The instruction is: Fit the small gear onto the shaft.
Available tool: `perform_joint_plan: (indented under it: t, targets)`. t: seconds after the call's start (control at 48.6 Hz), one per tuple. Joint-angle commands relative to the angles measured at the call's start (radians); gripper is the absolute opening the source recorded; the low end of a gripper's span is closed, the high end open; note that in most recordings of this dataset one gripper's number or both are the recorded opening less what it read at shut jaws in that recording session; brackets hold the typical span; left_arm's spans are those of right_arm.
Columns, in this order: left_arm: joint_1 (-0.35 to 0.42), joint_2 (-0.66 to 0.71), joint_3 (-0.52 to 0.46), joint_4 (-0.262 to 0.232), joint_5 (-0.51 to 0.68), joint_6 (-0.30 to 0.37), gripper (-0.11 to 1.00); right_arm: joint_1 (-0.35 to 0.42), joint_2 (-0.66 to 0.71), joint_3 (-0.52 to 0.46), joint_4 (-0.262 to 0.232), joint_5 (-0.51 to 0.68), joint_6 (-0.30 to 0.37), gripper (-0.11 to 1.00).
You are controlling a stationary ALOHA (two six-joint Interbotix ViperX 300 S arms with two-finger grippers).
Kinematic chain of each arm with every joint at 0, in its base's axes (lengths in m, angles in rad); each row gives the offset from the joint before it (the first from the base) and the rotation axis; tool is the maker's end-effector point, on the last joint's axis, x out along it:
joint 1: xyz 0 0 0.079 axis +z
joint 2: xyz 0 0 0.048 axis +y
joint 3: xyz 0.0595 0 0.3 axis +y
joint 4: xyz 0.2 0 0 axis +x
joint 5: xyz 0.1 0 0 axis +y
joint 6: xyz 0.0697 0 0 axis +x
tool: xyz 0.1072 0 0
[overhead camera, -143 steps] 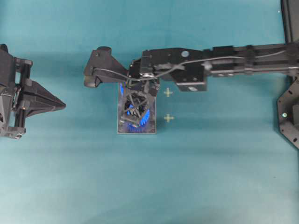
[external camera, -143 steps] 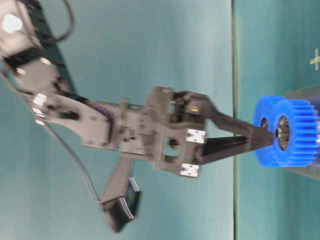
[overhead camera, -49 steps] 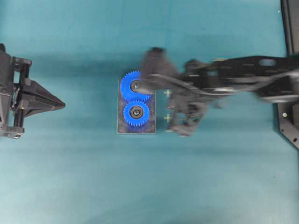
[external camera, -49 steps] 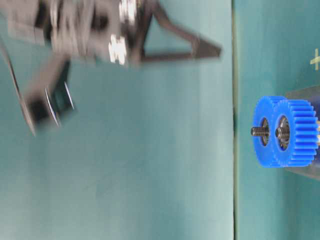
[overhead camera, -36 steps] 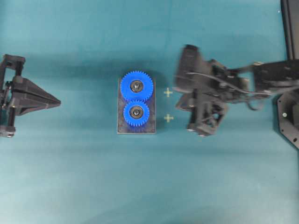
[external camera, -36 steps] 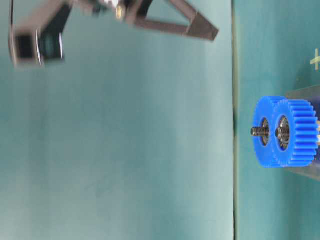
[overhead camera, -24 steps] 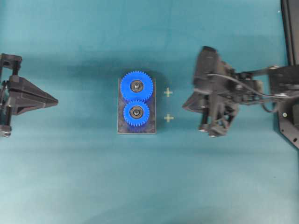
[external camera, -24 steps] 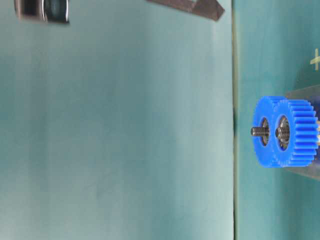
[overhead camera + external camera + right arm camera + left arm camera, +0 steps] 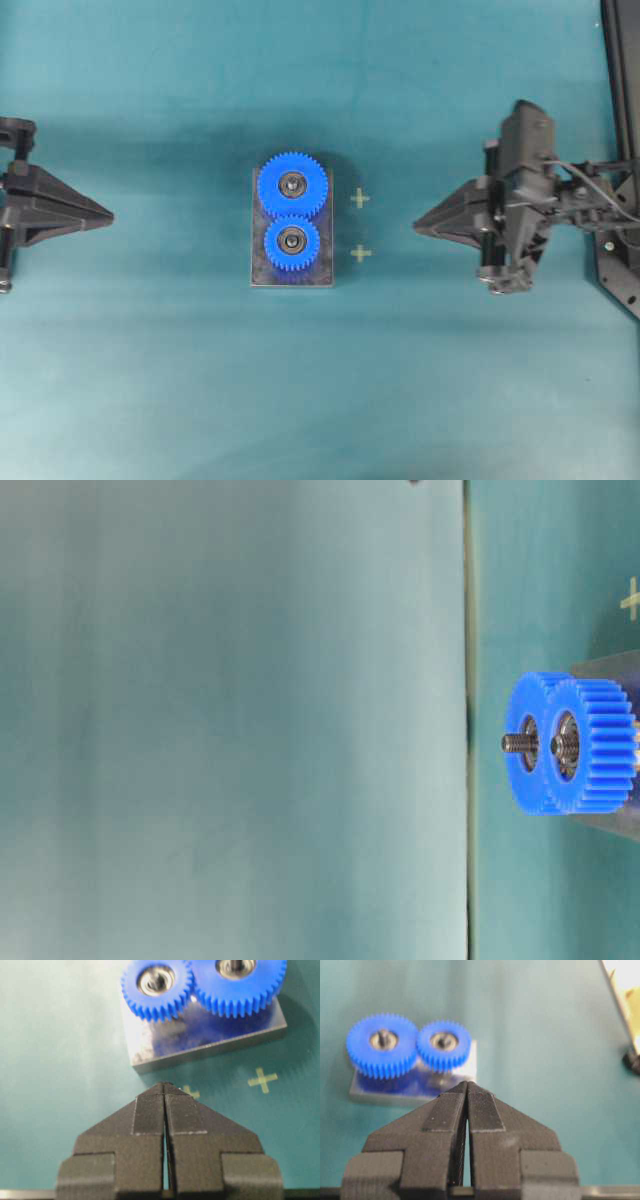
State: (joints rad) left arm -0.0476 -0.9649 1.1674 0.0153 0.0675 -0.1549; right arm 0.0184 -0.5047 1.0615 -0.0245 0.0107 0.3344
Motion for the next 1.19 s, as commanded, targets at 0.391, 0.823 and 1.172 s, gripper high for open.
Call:
perform_joint_plan:
  t: [0.391,0.823,1.172]
  targets:
    - [0.002,-0.032,0.002,0.003,-0.02,-0.008,0.0,-0.015,-0.003,0.021,-0.002,-0.083,0.005,-0.01]
    - [0.002,-0.044,0.021,0.005,-0.021,-0.097,0.0,-0.017,-0.003,0.034,-0.002,-0.112,0.002,-0.01]
    - [0.002,-0.06,0.017,0.003,-0.032,-0.103,0.0,-0.018,-0.003,0.031,-0.002,-0.114,0.002,-0.01]
